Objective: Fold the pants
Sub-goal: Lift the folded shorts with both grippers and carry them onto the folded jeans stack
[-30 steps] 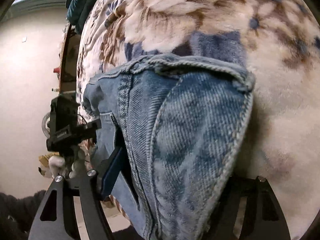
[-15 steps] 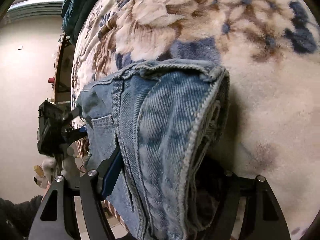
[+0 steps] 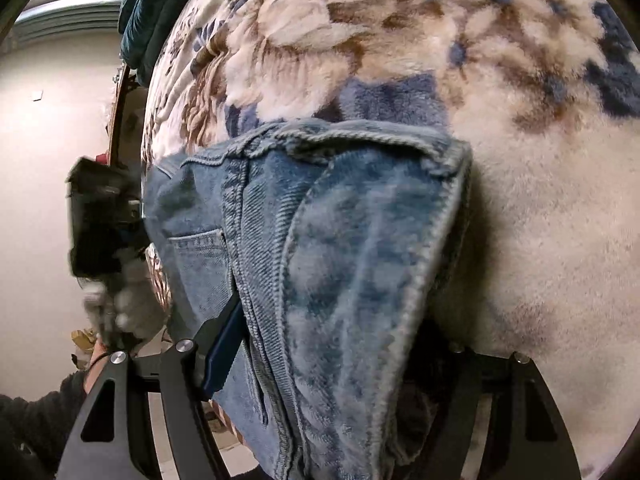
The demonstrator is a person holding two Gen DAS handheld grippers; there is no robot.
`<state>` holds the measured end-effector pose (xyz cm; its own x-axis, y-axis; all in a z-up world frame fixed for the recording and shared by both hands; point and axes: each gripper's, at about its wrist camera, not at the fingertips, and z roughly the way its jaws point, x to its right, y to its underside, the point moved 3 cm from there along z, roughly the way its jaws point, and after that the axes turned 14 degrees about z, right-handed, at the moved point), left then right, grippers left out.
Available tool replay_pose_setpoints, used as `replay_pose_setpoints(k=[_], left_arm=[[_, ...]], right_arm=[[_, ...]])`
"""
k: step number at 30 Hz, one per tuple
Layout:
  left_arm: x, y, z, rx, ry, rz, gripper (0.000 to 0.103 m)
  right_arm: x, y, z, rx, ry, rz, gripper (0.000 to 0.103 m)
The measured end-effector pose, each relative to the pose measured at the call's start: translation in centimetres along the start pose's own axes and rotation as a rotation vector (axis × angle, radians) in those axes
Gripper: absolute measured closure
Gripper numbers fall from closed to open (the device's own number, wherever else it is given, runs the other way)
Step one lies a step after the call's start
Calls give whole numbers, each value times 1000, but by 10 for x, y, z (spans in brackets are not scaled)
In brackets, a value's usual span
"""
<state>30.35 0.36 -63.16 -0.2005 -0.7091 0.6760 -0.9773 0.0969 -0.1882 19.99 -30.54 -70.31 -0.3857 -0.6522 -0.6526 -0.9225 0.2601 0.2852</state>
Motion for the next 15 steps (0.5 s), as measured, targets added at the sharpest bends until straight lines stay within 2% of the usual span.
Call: replay_pose_setpoints(k=[4, 6, 7, 8, 9, 11, 15], left_arm=[[5, 0, 0, -29, 67, 16, 12], [9, 2, 2, -36, 64, 25, 13], [13, 3, 2, -33, 41, 34, 18], [17, 4, 3, -34, 13, 36, 35], [22, 4, 3, -33, 4, 37, 58], [32, 6, 3, -36, -27, 47, 71], [62, 6, -9, -15, -80, 112, 76]], right_arm=[[1, -4, 0, -5, -5, 2, 27], [0, -6, 4, 2, -7, 1, 27], [-1, -6, 5, 11, -2, -5, 31], [-4, -6, 7, 28, 25, -18, 40], [-5, -5, 6, 36, 38, -22, 46], [-8, -3, -1, 77, 33, -4, 65], [-21, 9, -12, 136, 62, -17, 71]])
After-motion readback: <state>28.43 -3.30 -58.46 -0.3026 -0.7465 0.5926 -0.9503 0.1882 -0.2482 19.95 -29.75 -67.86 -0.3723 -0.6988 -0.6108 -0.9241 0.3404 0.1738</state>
